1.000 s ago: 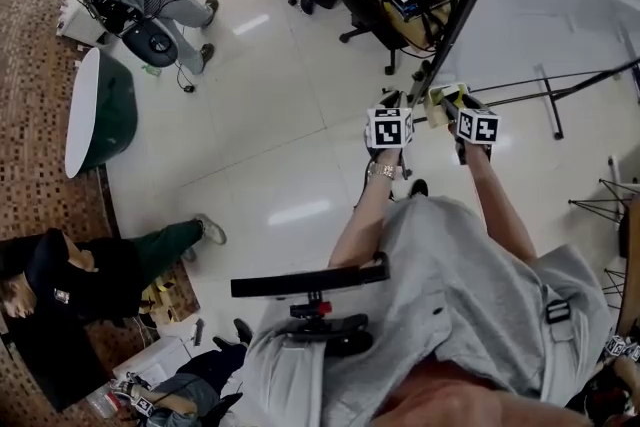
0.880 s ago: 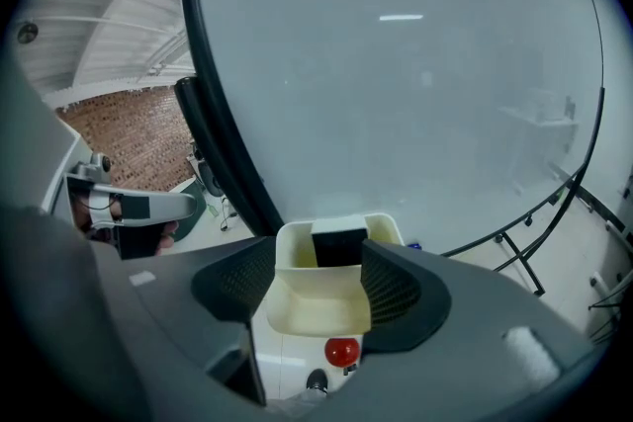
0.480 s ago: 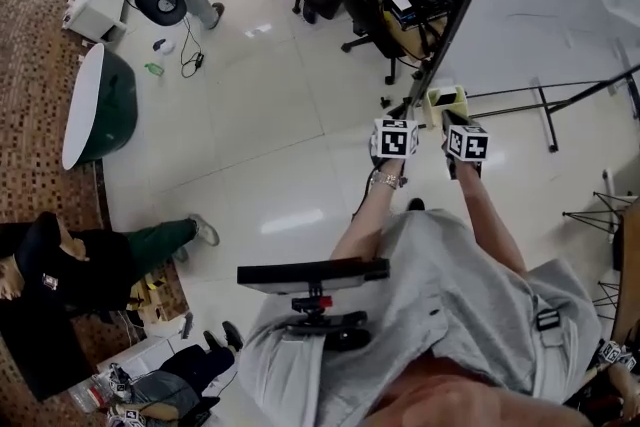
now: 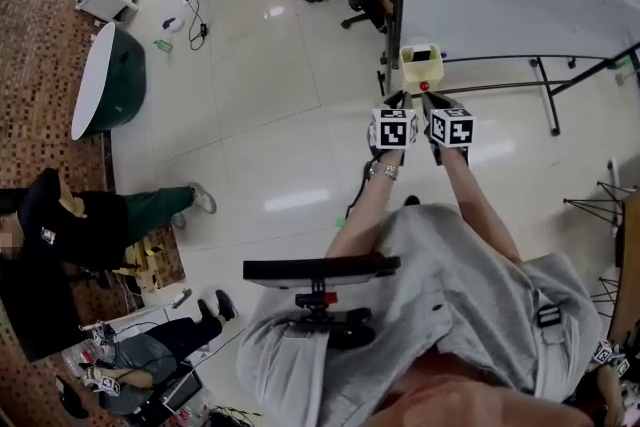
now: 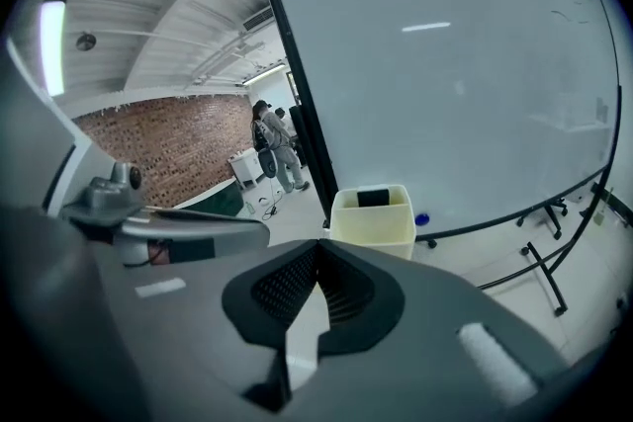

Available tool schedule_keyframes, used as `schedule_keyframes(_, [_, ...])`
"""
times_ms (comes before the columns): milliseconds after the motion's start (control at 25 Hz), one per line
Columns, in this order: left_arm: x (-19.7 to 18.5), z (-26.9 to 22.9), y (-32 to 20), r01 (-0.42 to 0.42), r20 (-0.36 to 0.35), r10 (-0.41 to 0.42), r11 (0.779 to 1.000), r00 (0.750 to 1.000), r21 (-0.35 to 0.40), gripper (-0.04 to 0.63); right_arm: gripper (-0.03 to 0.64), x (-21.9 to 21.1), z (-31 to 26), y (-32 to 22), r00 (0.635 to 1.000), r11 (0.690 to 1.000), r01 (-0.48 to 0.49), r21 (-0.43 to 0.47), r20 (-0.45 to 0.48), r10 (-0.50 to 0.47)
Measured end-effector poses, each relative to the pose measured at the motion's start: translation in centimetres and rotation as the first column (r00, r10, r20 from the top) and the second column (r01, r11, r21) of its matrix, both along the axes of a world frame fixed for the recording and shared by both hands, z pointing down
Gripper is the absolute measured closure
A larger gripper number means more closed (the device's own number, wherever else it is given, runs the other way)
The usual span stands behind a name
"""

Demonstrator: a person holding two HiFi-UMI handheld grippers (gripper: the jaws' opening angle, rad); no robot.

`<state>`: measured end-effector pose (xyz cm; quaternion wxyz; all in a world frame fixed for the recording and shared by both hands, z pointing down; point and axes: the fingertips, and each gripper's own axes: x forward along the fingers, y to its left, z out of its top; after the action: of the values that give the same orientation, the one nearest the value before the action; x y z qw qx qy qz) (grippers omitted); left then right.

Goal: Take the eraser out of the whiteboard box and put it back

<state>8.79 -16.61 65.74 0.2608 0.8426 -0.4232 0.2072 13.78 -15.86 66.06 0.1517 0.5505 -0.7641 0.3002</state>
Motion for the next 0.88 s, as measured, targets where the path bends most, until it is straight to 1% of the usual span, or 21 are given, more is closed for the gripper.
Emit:
schedule_keyframes(80, [1.3, 0.8, 3.0, -0.008, 0.032, 0.008, 1.0, 0.999, -0.005, 0.565, 0.614, 0.7, 0.8, 2.2, 1.0, 1.0, 0.008, -0.021, 0.009, -0.008])
schedule_keyframes(160, [2.0, 1.4, 5.5, -0.018, 0.057, 0.019, 1.0, 0.998, -0.02, 0.565, 0.614, 1.3, 2.1, 4.4, 1.0, 0.998, 0.012, -0.061, 0.013, -0.012])
schedule_keyframes(240, [1.8, 1.4, 7.1, -0.013, 0.07, 0.014, 1.0, 0.997, -0.024, 0.565, 0.614, 0.8, 2.7, 6.2, 0.999, 0.996, 0.026, -0.088, 0.025, -0.024])
schedule_keyframes(280, [1.4, 1.3, 7.5, -0.007, 0.074, 0.008, 1.0, 0.997, -0.022, 0.565, 0.614, 0.2, 2.7, 6.9, 0.999, 0.995, 0.038, -0.087, 0.029, -0.036])
schedule_keyframes(360, [0.6, 0.9, 7.7, 0.007, 0.077, -0.006, 1.0, 0.997, -0.019, 0.565, 0.614, -1.1, 2.1, 7.5, 0.998, 0.995, 0.065, -0.07, 0.019, -0.064])
schedule_keyframes(560, [-1.4, -0.1, 7.7, 0.048, 0.057, -0.047, 0.999, 0.997, -0.023, 0.565, 0.614, -2.8, 0.9, 7.7, 0.993, 0.993, 0.104, -0.055, -0.051, -0.107])
schedule_keyframes(720, [-3.0, -0.1, 8.1, 0.046, 0.067, -0.044, 0.999, 0.997, -0.02, 0.565, 0.614, -4.1, 0.9, 7.9, 0.995, 0.994, 0.079, -0.071, -0.054, -0.083])
schedule_keyframes(880, [-5.0, 0.3, 8.5, 0.054, 0.069, -0.053, 0.998, 0.996, -0.02, 0.565, 0.614, -6.1, 0.8, 8.5, 0.994, 0.994, 0.082, -0.07, -0.067, -0.086])
